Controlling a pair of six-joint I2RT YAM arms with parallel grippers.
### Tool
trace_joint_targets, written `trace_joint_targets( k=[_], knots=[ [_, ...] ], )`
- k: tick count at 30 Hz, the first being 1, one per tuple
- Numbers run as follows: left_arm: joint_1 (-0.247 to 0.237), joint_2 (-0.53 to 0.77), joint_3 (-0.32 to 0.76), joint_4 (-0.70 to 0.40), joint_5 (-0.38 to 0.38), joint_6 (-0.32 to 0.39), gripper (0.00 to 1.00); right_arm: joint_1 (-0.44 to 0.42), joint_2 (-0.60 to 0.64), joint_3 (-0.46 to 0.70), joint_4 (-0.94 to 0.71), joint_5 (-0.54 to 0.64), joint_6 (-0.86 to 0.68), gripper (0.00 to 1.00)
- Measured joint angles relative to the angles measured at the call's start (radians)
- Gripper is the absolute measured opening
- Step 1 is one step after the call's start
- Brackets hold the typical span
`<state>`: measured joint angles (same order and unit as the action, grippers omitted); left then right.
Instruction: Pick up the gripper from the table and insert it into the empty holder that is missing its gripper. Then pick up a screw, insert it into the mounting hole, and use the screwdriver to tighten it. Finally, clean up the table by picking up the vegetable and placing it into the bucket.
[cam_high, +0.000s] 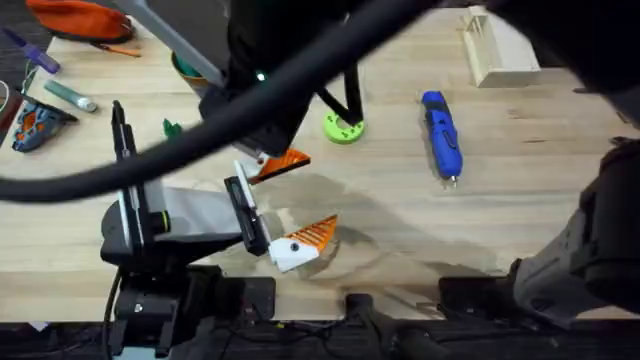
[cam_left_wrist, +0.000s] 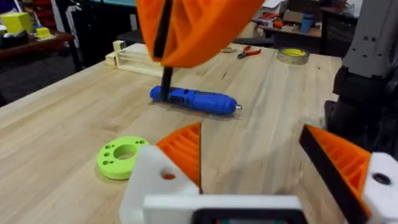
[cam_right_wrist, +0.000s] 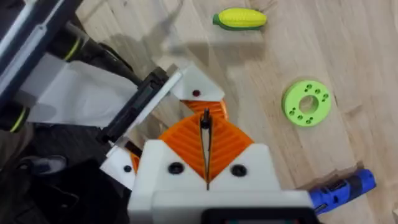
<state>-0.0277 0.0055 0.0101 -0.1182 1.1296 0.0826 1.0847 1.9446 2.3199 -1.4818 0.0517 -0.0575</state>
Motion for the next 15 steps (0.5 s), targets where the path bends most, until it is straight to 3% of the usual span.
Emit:
trace_joint_targets(
  k=[15],
  knots=[
    [0.0,0.0,0.0,0.0,0.0,0.0,0.987,0.012,0.057,0.002,0.0,0.0,-0.007,0.007]
  ],
)
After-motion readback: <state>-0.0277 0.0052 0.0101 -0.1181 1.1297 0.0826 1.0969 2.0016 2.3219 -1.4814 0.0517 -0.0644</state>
